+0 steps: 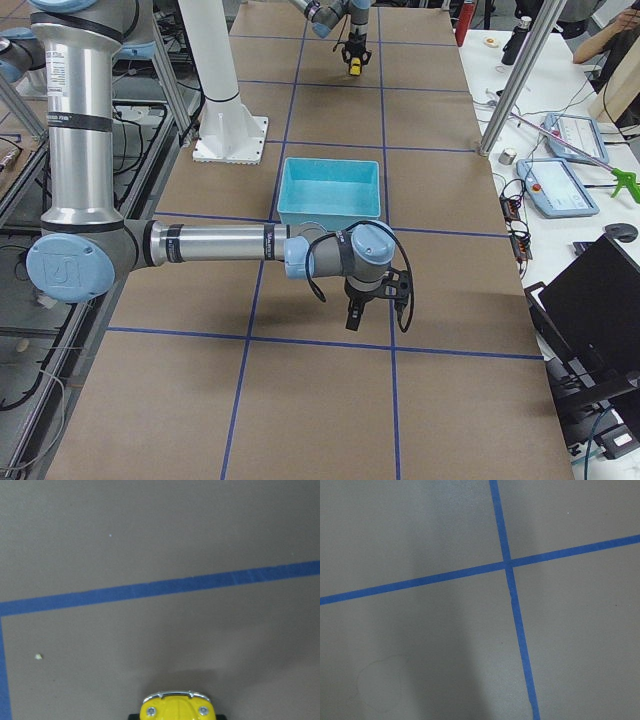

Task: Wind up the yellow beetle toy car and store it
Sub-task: 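Open the left gripper to release the car so it rolls forward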

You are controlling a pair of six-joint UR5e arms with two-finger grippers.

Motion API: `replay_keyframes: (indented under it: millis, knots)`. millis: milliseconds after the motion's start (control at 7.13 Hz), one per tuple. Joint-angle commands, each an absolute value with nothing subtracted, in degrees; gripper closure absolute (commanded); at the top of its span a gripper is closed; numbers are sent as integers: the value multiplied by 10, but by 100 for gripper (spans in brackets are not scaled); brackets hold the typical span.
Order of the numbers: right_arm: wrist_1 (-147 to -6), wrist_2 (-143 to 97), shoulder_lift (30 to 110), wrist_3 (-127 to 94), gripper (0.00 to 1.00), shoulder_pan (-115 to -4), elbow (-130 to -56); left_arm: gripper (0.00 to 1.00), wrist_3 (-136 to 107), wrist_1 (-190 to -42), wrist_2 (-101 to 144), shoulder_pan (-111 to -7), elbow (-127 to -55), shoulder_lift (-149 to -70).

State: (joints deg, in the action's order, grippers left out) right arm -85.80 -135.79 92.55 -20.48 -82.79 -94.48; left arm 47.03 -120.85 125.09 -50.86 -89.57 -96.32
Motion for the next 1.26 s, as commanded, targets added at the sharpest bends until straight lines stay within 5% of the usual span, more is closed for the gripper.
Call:
replay_keyframes:
  millis: [0,421,561,1122]
  knots:
    - [-858,-1358,925,-205,0,-826,-945,71,477,-1219,1254,-512,-893,-957]
    - [-859,-1358,925,-205,0,-824,-944,67,478,-1220,1254,-512,-893,-954]
    - [-858,-1358,925,-206,0,-824,-944,1,494,-1221,1254,-512,-893,-955]
    - [-858,-1358,925,-206,0,-824,-945,0,496,-1221,1262,-525,-894,-954]
